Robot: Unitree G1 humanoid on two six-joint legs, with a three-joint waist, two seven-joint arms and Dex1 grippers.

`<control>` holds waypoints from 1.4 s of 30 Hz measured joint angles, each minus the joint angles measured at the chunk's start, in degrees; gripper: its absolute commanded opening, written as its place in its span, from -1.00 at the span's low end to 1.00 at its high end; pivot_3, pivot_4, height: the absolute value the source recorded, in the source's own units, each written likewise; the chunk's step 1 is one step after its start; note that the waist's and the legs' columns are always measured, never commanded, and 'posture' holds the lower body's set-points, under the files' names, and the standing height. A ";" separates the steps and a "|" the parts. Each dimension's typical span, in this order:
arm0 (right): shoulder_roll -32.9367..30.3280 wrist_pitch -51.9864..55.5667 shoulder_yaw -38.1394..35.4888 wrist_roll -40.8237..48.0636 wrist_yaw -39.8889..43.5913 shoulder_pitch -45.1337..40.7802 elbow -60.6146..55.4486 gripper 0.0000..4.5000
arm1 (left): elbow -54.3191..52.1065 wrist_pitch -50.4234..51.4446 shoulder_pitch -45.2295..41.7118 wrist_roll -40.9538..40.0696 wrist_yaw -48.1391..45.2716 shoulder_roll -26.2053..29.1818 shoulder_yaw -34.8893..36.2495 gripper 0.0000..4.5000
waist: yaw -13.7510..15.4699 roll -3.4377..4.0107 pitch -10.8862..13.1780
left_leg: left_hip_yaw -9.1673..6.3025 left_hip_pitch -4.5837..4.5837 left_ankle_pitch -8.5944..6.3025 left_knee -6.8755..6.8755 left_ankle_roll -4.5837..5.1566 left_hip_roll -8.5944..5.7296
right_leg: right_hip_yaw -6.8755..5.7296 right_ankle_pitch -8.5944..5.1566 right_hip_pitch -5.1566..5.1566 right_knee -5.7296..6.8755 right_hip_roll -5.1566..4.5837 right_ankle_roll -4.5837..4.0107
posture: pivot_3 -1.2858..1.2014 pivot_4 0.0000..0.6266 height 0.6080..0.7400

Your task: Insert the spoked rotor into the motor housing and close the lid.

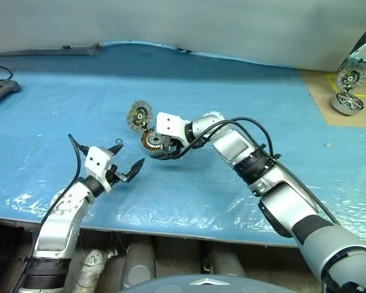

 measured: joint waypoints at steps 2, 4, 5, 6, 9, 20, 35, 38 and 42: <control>1.47 -2.97 0.00 -1.45 -0.10 -1.50 5.22 0.99 | 0.37 -1.37 0.64 0.56 -0.10 -0.13 -0.05 1.00 | -0.06 0.00 0.00 | 0.01 -0.01 0.00 0.01 0.00 0.02 | 0.00 0.00 0.00 0.01 0.00 -0.01 | 0.03 -0.52 1.00; 2.22 -5.21 -0.12 -2.60 -0.07 -2.54 8.76 0.99 | 0.90 -2.20 0.92 0.83 -0.17 -0.25 -0.08 1.00 | -0.04 0.00 0.00 | 0.02 -0.01 0.00 0.01 0.01 0.04 | -0.02 -0.01 0.00 0.01 0.00 -0.02 | 0.03 -0.52 1.00; 2.71 -6.25 -0.30 -3.08 -0.01 -3.10 10.82 0.99 | 1.21 -2.71 1.06 0.95 -0.18 -0.29 -0.10 1.00 | -0.08 0.00 0.00 | 0.03 -0.01 0.00 0.02 0.01 0.05 | -0.01 -0.01 0.00 0.01 0.00 -0.03 | 0.03 -0.52 1.00; 2.98 -6.95 -0.51 -3.37 -0.01 -3.32 12.03 0.99 | 1.35 -2.93 1.09 1.01 -0.18 -0.37 -0.14 1.00 | -0.07 0.00 0.00 | 0.03 -0.02 0.00 0.02 0.01 0.06 | -0.02 -0.01 0.00 0.01 0.01 -0.03 | 0.03 -0.52 1.00; 3.93 -10.02 -0.66 -5.29 -0.09 -3.98 17.08 0.99 | 1.68 -3.80 1.12 1.16 -0.24 -0.64 -0.45 1.00 | -0.07 0.00 0.00 | 0.04 -0.03 0.00 0.02 0.01 0.07 | -0.03 -0.03 -0.01 0.01 0.01 -0.06 | 0.03 -0.52 1.00; 3.57 -15.10 -1.32 -8.56 3.08 -3.91 20.14 0.99 | 2.91 -4.58 0.62 1.89 -0.12 -1.37 -1.02 1.00 | -0.08 -0.01 -0.01 | 0.06 -0.04 -0.01 0.06 0.05 0.13 | -0.05 -0.03 -0.02 0.06 0.02 -0.09 | 0.03 -0.52 1.00; 4.80 -15.25 -2.69 -10.78 3.71 -4.38 21.42 0.72 | 2.08 -3.57 -0.11 2.18 1.31 -1.40 -1.06 1.00 | -0.12 -0.01 -0.01 | 0.09 -0.02 -0.02 0.08 0.07 0.15 | -0.04 -0.05 -0.02 0.09 0.02 -0.12 | 0.03 -0.52 1.00; 5.57 -15.83 -2.73 -11.32 3.59 -4.91 22.42 0.29 | 1.85 -3.48 -0.10 2.18 1.57 -1.40 -1.05 1.00 | -0.12 -0.01 -0.01 | 0.09 -0.01 -0.02 0.08 0.08 0.17 | -0.05 -0.05 -0.02 0.11 0.02 -0.13 | 0.03 -0.52 1.00; 5.96 -16.00 -3.13 -12.01 3.60 -5.87 23.26 -0.21 | 1.76 -3.21 -0.06 2.19 1.75 -1.40 -1.06 1.00 | -0.14 -0.04 -0.07 | 0.12 0.00 -0.02 0.08 0.08 0.17 | -0.04 -0.05 -0.01 0.09 0.02 -0.13 | 0.03 -0.52 1.00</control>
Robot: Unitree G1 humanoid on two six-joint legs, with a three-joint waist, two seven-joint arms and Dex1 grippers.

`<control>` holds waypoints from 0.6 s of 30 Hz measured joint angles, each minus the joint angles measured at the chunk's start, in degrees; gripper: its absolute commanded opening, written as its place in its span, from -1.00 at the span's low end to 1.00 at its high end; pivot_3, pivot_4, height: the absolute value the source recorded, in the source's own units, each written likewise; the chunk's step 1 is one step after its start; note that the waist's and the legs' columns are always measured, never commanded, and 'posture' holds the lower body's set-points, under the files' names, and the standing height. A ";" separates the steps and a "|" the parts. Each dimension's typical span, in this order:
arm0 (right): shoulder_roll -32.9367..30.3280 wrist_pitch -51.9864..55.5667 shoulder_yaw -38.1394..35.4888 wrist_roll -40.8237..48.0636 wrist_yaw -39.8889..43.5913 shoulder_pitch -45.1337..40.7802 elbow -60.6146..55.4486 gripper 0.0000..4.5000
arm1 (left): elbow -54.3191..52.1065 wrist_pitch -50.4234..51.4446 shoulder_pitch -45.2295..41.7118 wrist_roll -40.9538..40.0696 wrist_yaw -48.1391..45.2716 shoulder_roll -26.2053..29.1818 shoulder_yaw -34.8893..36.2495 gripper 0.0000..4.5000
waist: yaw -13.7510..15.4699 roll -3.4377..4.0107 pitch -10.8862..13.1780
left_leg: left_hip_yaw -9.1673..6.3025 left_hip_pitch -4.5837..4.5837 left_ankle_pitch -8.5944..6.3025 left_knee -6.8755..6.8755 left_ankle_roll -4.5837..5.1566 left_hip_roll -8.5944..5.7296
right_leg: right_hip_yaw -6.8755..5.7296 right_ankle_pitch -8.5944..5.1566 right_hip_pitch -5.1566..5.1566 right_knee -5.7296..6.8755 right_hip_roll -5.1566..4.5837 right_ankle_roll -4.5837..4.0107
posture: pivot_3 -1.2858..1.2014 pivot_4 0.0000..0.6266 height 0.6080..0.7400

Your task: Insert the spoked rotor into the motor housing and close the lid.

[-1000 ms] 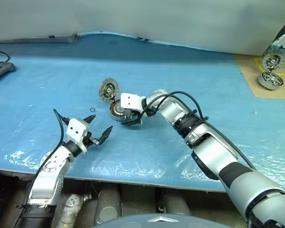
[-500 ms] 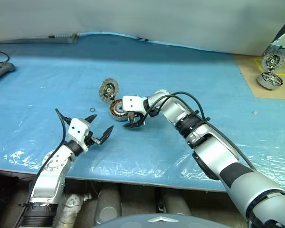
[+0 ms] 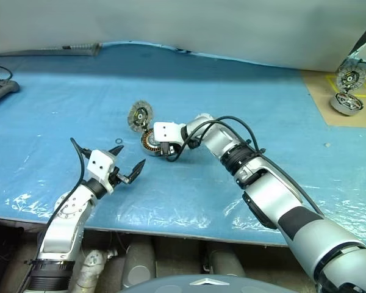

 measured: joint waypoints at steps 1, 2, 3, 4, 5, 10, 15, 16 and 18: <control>0.13 -0.03 -0.08 -0.03 0.07 -0.01 0.03 -0.22 | -0.04 0.00 0.00 0.01 0.08 0.00 0.00 1.00 | -0.01 -0.02 -0.02 | 0.00 0.01 0.00 0.00 0.00 0.02 | 0.00 0.00 0.00 0.01 0.01 0.00 | 0.03 -0.52 1.00; 0.33 0.00 -0.17 -0.11 0.02 -0.01 0.03 -0.22 | -0.11 0.00 0.00 0.02 0.13 -0.01 -0.02 1.00 | -0.10 -0.02 -0.02 | 0.01 0.02 0.00 0.00 0.00 0.02 | 0.00 0.00 0.00 0.04 0.01 0.00 | 0.03 -0.52 1.00; 0.42 0.09 -0.25 -0.18 0.01 0.00 0.00 -0.22 | -0.22 0.01 0.00 0.02 0.14 -0.01 -0.04 1.00 | -0.16 -0.02 -0.02 | 0.01 0.03 0.00 0.00 0.00 0.02 | 0.00 0.00 0.00 0.05 0.01 -0.01 | 0.03 -0.52 1.00; 0.41 0.51 -0.35 -0.16 0.17 0.14 -0.42 -0.22 | -0.37 0.00 0.01 0.02 0.15 -0.01 -0.05 1.00 | -0.19 -0.02 -0.02 | 0.01 0.03 0.00 0.00 0.01 0.02 | 0.00 0.00 0.00 0.05 0.01 -0.01 | 0.03 -0.52 1.00; 0.36 1.25 -0.43 -0.09 0.49 0.44 -1.33 -0.22 | -0.41 0.00 0.03 0.02 0.16 -0.01 -0.05 1.00 | -0.19 -0.02 -0.02 | 0.01 0.02 -0.01 0.00 0.01 0.02 | 0.00 -0.01 0.00 0.04 0.00 -0.01 | 0.03 -0.52 1.00; -1.46 7.68 -1.16 0.98 3.53 5.95 -12.61 -0.22 | -0.43 -0.03 0.10 0.09 0.22 -0.07 -0.15 1.00 | -0.02 -0.04 -0.04 | 0.02 -0.03 0.01 -0.01 -0.01 0.02 | -0.01 -0.01 0.00 -0.04 0.01 -0.01 | 0.03 -0.52 1.00; -5.03 20.31 -0.82 2.33 7.22 14.14 -30.72 -0.22 | -0.39 -0.07 0.18 0.15 0.16 -0.19 -0.27 1.00 | 0.31 -0.05 -0.04 | 0.02 -0.02 0.01 -0.01 -0.03 0.02 | -0.03 0.00 0.01 -0.02 0.01 0.00 | 0.03 -0.52 1.00; -5.67 22.96 -0.78 2.34 7.56 15.22 -33.50 -0.23 | -0.37 -0.08 0.16 0.15 0.12 -0.20 -0.29 1.00 | 0.28 -0.05 -0.04 | 0.02 0.00 0.01 -0.01 -0.03 0.01 | -0.02 0.00 0.02 -0.02 0.00 0.00 | 0.03 -0.52 1.00; -7.09 28.98 -0.76 2.32 7.41 17.07 -39.04 -0.24 | -0.33 -0.09 0.08 0.15 0.05 -0.24 -0.34 1.00 | 0.27 -0.05 -0.04 | 0.02 0.07 0.01 -0.01 -0.04 0.02 | -0.01 0.00 0.07 -0.01 0.00 0.01 | 0.03 -0.52 1.00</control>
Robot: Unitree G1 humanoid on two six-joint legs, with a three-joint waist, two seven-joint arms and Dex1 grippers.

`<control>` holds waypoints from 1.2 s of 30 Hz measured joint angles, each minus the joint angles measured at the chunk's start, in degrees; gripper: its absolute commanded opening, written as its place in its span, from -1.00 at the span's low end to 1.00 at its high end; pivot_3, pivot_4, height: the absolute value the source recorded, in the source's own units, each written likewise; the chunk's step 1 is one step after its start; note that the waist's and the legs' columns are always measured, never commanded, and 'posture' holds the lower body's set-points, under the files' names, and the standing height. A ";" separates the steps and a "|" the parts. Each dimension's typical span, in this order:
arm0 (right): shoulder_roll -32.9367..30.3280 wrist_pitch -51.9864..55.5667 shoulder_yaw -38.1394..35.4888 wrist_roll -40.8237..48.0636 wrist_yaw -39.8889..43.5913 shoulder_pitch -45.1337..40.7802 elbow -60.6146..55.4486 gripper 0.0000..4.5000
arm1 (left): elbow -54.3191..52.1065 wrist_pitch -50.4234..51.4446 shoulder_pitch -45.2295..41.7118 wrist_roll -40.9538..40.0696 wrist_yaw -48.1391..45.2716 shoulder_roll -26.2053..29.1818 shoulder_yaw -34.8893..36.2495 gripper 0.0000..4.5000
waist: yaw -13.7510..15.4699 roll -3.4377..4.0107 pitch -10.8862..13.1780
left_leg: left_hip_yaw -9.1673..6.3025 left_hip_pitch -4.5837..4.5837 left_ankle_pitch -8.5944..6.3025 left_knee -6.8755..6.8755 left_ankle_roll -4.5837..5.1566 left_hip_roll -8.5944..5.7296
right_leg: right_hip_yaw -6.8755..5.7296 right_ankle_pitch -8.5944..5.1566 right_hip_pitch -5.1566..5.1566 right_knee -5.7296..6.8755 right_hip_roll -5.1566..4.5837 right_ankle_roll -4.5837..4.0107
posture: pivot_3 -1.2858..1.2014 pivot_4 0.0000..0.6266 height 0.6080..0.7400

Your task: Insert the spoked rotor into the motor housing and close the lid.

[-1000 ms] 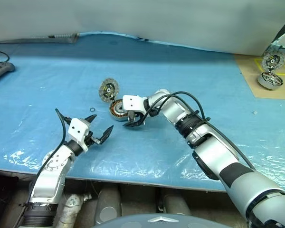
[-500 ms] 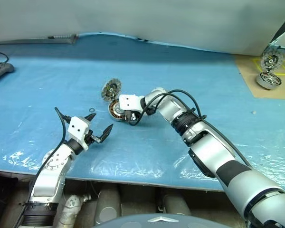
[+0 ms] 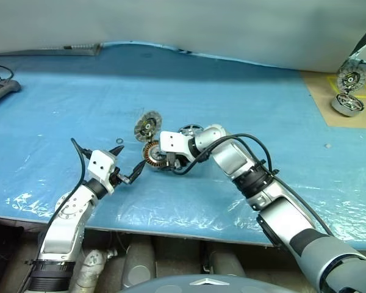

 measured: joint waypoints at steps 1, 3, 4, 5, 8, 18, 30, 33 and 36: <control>-0.53 2.37 -0.01 0.00 -0.18 0.53 -1.75 -0.24 | 0.03 0.00 -0.03 0.01 -0.03 -0.01 -0.03 1.00 | -0.02 0.00 0.00 | 0.00 0.03 0.00 0.00 0.00 0.00 | 0.00 0.00 0.02 0.00 0.00 0.00 | 0.03 -0.52 1.00; -1.69 7.63 0.02 -0.12 -1.23 1.65 -5.75 -0.24 | 0.18 0.00 -0.17 0.01 -0.24 -0.04 -0.17 1.00 | 0.01 0.00 0.00 | 0.00 0.07 0.00 -0.01 -0.01 0.00 | 0.02 0.00 0.06 0.00 0.00 0.00 | 0.03 -0.52 1.00; -2.37 10.32 0.02 -0.14 -1.76 2.29 -7.86 -0.24 | 0.30 -0.01 -0.23 0.01 -0.32 -0.04 -0.27 1.00 | 0.04 0.00 0.00 | 0.00 0.09 0.00 -0.01 -0.01 0.00 | 0.02 -0.01 0.10 -0.01 0.00 0.00 | 0.03 -0.52 1.00; -3.10 12.99 0.04 -0.12 -2.27 3.03 -10.09 -0.24 | 0.50 0.00 -0.31 0.01 -0.40 -0.04 -0.38 1.00 | 0.08 0.00 0.00 | 0.00 0.10 0.01 -0.01 -0.02 -0.01 | 0.02 -0.01 0.13 -0.02 -0.01 0.00 | 0.03 -0.52 1.00; -5.27 19.90 0.12 0.61 -2.75 3.78 -14.73 -0.24 | 0.95 0.00 -0.82 0.01 -0.53 -0.04 -0.70 1.00 | 0.06 0.00 0.00 | 0.00 0.12 0.01 0.00 -0.03 -0.03 | 0.04 -0.01 0.14 -0.04 -0.01 0.01 | 0.03 -0.52 1.00; -10.82 35.03 0.35 5.69 -6.55 5.37 -24.77 -0.24 | 2.23 0.00 -1.98 -0.03 -1.56 -0.05 -1.89 1.00 | 0.10 0.00 0.00 | 0.00 0.17 0.01 -0.03 -0.05 -0.04 | 0.05 0.08 0.18 -0.04 -0.01 0.18 | 0.03 -0.52 1.00; -9.67 44.52 -2.08 13.30 -16.44 5.69 -27.49 0.82 | 5.42 -0.66 -4.47 -0.02 -3.77 -0.05 -2.39 1.00 | 0.08 0.00 0.00 | 0.00 0.35 0.01 -0.05 -0.06 -0.05 | 0.09 -0.01 0.31 -0.03 -0.01 0.04 | 0.03 -0.52 1.00; -9.59 46.34 -2.20 15.27 -17.82 5.14 -28.17 0.98 | 6.00 -0.80 -5.16 0.01 -4.20 -0.05 -2.39 1.00 | 0.13 0.00 0.00 | 0.00 0.35 0.01 -0.05 -0.06 -0.07 | 0.09 0.00 0.32 -0.03 -0.02 0.04 | 0.03 -0.52 1.00; -9.72 49.07 -3.86 17.85 -18.99 3.45 -29.26 0.98 | 6.27 -1.04 -5.70 0.09 -4.29 -0.06 -2.41 1.00 | 0.07 0.01 0.00 | -0.01 0.35 0.02 -0.05 -0.07 -0.06 | 0.10 0.01 0.30 -0.01 -0.01 0.06 | 0.03 -0.52 1.00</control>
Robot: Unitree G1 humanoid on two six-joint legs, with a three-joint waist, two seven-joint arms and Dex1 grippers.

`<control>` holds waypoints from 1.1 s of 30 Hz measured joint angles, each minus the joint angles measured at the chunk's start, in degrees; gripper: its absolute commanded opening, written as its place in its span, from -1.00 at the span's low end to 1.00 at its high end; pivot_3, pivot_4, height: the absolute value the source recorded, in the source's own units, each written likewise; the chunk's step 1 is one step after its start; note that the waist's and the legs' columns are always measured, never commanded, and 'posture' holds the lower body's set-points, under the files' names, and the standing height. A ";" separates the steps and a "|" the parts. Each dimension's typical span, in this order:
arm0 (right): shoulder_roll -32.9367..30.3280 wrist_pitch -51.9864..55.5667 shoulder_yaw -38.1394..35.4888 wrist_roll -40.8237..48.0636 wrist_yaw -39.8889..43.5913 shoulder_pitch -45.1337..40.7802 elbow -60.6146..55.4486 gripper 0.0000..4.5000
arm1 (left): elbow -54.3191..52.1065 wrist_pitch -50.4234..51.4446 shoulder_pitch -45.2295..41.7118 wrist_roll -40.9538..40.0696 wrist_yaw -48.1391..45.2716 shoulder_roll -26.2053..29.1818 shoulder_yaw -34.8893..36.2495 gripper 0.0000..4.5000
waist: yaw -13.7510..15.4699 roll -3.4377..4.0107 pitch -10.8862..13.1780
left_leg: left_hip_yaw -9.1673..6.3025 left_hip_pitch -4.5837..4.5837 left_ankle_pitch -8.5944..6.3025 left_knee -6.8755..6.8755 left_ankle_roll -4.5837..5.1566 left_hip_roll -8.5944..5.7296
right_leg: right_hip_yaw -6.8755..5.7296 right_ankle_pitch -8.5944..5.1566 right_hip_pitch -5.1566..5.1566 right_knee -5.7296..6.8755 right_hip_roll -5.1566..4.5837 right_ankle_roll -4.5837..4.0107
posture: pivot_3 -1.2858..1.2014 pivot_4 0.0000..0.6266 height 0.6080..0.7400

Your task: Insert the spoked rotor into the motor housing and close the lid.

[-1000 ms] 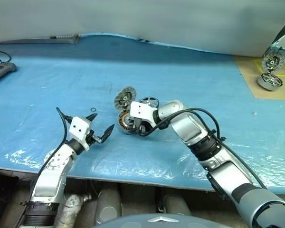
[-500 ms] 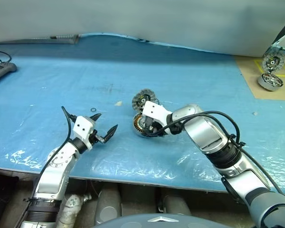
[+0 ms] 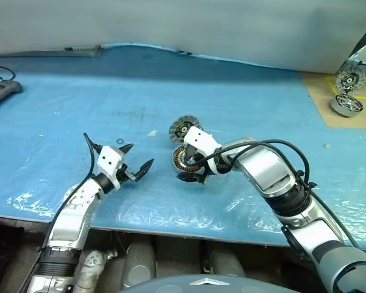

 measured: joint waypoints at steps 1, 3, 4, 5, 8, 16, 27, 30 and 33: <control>0.00 0.83 -0.57 0.69 -0.17 -0.69 -0.70 0.98 | 0.02 -0.01 -0.13 0.03 0.00 -0.03 -0.04 1.00 | 0.00 0.00 0.00 | 0.00 0.01 0.00 -0.01 0.00 0.01 | 0.00 0.01 0.00 0.00 0.01 0.01 | 0.03 -0.52 1.00; 0.01 3.09 -2.15 3.42 -0.29 -2.50 -2.66 0.98 | 0.03 -0.02 -0.31 0.07 0.00 -0.11 -0.13 1.00 | 0.01 0.00 0.00 | 0.00 0.02 0.00 -0.04 -0.01 0.01 | 0.00 0.08 0.00 -0.01 0.02 0.14 | 0.03 -0.52 1.00; 0.00 3.95 -2.69 4.53 -0.34 -3.19 -3.51 0.98 | 0.03 -0.02 -0.44 0.08 0.00 -0.11 -0.27 1.00 | 0.01 0.00 0.00 | 0.00 0.03 0.00 -0.05 -0.01 0.01 | -0.01 0.09 0.01 -0.01 0.02 0.16 | 0.03 -0.52 1.00; -0.09 4.95 -3.19 5.65 -0.44 -3.80 -4.21 0.98 | 0.03 -0.02 -0.52 0.08 -0.02 -0.11 -0.40 1.00 | 0.01 0.00 0.00 | 0.00 0.02 0.00 -0.05 -0.01 0.01 | 0.00 0.10 0.01 -0.02 0.01 0.17 | 0.03 -0.52 1.00; -0.91 7.58 -4.94 8.99 -0.44 -4.93 -5.76 0.98 | 0.03 -0.01 -0.52 0.08 -0.20 -0.11 -0.68 1.00 | 0.04 0.00 0.00 | 0.00 0.01 0.00 -0.05 -0.01 0.00 | 0.00 0.10 0.01 -0.04 0.01 0.18 | 0.03 -0.52 1.00; -1.87 3.51 -14.30 15.20 -2.35 1.42 -9.47 0.98 | 0.44 0.02 -0.75 -0.02 -0.98 0.15 -0.75 1.00 | 0.49 0.01 -0.01 | 0.02 0.04 0.00 -0.07 -0.02 0.01 | 0.00 0.10 0.02 -0.04 0.00 0.19 | 0.03 -0.52 1.00; -1.25 -29.86 -19.81 11.73 -11.94 30.21 -15.12 0.98 | 1.34 0.24 -2.12 -0.37 -2.50 1.27 -0.06 1.00 | 1.22 0.03 -0.02 | 0.24 0.11 -0.01 -0.14 0.00 0.02 | 0.12 -0.05 -0.03 -0.09 -0.01 0.02 | 0.03 -0.52 1.00; -1.09 -36.20 -19.86 9.87 -13.58 34.11 -14.24 0.98 | 2.15 0.24 -2.26 -0.37 -2.54 1.81 0.43 1.00 | 1.19 0.03 -0.02 | 0.35 0.13 -0.01 -0.14 0.01 0.03 | 0.13 -0.06 -0.05 -0.09 -0.02 0.03 | 0.03 -0.52 1.00; -0.20 -39.22 -19.69 8.81 -15.30 35.02 -12.00 0.98 | 3.17 0.38 -2.61 -0.38 -2.40 2.48 0.94 1.00 | 1.01 0.03 -0.02 | 0.43 0.13 -0.01 -0.14 0.01 0.03 | 0.14 -0.05 -0.13 -0.08 -0.02 0.05 | 0.03 -0.52 1.00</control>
